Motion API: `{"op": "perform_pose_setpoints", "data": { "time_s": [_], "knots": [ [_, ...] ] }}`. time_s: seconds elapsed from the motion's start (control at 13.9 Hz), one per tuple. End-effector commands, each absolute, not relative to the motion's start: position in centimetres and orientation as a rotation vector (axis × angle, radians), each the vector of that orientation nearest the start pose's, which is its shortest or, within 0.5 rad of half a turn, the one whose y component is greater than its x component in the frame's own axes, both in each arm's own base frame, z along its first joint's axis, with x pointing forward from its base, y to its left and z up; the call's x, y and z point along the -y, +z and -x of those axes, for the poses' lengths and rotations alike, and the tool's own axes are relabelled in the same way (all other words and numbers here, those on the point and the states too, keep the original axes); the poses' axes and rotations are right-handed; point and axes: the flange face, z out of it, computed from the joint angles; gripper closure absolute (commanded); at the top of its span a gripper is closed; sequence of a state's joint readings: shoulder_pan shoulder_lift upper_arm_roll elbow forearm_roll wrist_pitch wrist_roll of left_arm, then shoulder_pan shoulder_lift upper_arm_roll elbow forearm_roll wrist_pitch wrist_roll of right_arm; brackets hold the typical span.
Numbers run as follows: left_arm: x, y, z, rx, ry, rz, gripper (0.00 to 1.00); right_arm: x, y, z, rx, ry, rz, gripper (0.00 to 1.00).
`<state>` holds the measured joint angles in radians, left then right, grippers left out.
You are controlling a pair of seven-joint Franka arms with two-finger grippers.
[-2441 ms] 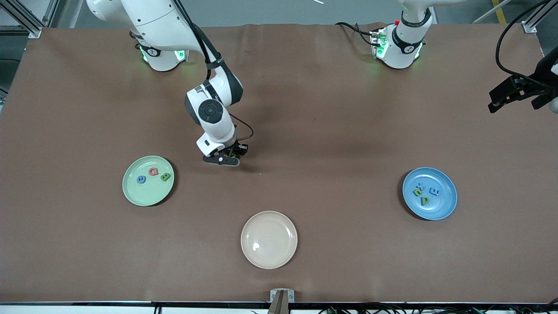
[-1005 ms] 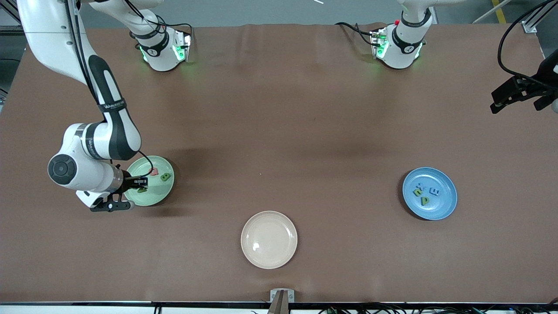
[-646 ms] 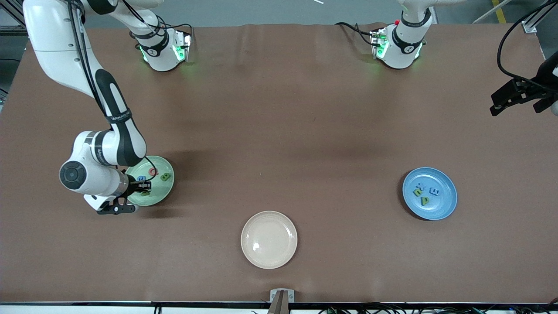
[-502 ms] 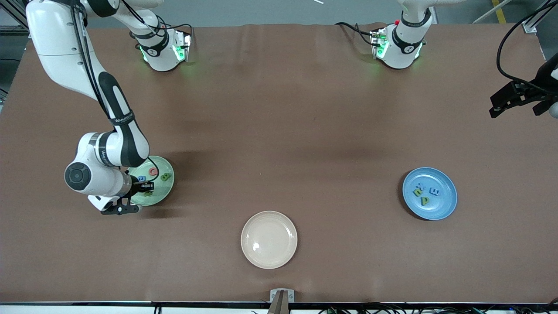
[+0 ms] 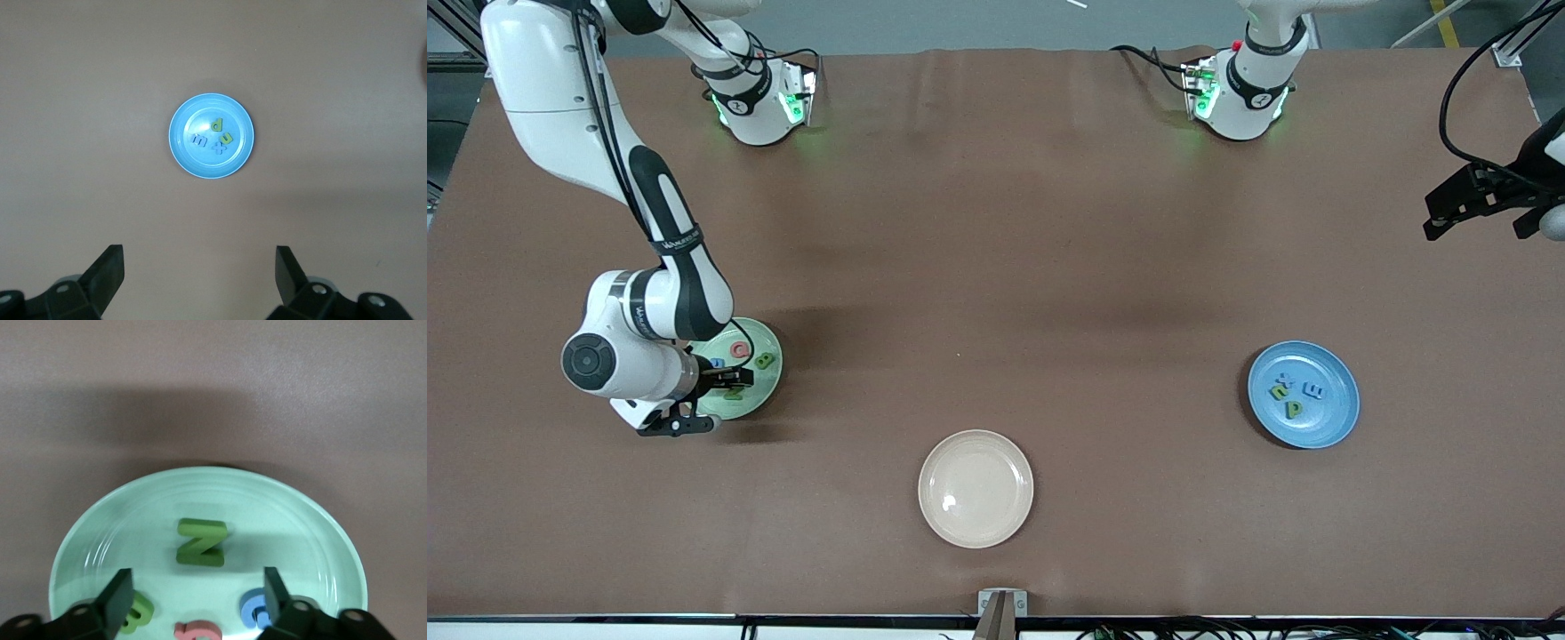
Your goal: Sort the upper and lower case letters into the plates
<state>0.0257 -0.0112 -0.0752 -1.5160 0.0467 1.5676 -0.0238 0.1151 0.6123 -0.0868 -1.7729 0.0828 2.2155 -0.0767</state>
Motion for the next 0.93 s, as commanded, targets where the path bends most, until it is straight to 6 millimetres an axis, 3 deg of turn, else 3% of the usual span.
{"op": "perform_pose_setpoints", "data": {
  "time_s": [0.0,0.22,0.57,0.86],
  "knots": [
    [2.7,66.0,-54.8,-0.070,-0.106,3.117,0.00,-2.7,23.9,-64.4,0.067,0.246,3.103,0.00],
    [2.4,66.0,-54.8,-0.061,-0.106,3.118,0.00,-1.2,28.4,-65.3,0.065,0.207,3.112,0.00],
    [2.6,65.8,-54.9,-0.063,-0.101,3.117,0.00,2.9,37.7,-66.6,0.011,0.328,3.119,0.00],
    [2.5,65.5,-54.7,-0.079,-0.066,3.107,0.00,3.2,43.1,-67.0,0.001,0.315,3.135,0.00]
  ]
}}
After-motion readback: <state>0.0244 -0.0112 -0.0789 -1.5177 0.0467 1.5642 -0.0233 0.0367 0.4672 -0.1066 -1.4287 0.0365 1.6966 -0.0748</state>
